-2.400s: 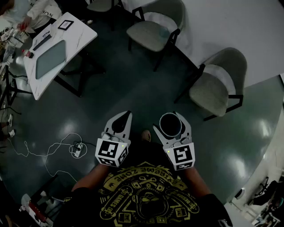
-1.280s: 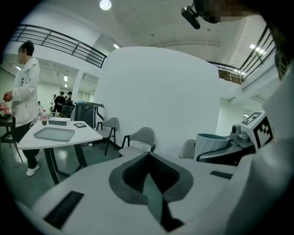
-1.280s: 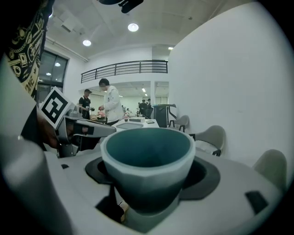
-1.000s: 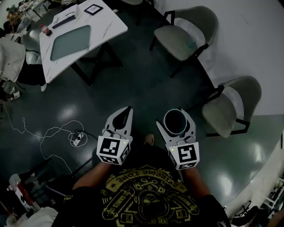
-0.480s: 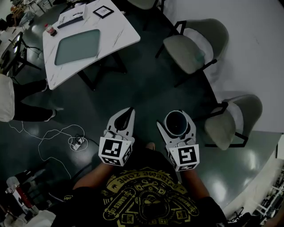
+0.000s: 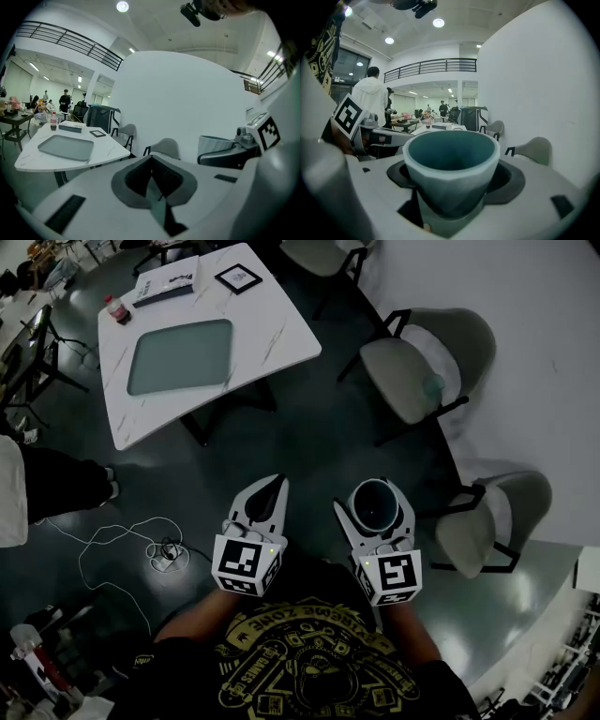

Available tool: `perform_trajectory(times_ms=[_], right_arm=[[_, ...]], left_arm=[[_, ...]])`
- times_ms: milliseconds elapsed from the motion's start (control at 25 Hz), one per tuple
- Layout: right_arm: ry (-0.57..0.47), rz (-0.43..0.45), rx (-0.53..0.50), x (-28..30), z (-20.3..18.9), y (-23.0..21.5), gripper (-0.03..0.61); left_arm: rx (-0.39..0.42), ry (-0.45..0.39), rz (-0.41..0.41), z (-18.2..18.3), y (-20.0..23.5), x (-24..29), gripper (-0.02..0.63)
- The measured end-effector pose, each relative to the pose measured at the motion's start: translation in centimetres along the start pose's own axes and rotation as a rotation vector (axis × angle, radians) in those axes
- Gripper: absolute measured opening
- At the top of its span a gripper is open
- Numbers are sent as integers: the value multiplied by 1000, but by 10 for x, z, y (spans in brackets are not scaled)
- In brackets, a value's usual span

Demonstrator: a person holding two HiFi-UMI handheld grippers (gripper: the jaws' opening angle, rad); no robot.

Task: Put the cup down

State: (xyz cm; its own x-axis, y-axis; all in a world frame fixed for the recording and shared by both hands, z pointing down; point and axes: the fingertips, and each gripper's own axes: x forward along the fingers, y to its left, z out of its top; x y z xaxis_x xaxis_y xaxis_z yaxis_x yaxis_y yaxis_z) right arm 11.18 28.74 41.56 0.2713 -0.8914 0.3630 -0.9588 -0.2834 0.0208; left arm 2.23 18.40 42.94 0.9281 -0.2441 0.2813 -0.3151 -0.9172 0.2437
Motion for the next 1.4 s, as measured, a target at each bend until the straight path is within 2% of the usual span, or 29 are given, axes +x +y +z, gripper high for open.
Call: perform_trajectory(times_ms=[280,520,800,1040,1400], right_arm=[[0,19,-10,50,23,31,374],[-3,78,-33,90,40,56,374],[-27,183,-70,136,68,92,374],[-33,299,-118,176,83,119,374],[-23,462,-169,236,100,138,374]], left_arm=[[-11,-27,30,19,63,-3,9],[-30,-49,93,30,107,-13,9],[-50,-77,188,47,157,-30,9],[-74,-126,305,61,198,-45,9],[-130,-138,464,67,243,-42,9]])
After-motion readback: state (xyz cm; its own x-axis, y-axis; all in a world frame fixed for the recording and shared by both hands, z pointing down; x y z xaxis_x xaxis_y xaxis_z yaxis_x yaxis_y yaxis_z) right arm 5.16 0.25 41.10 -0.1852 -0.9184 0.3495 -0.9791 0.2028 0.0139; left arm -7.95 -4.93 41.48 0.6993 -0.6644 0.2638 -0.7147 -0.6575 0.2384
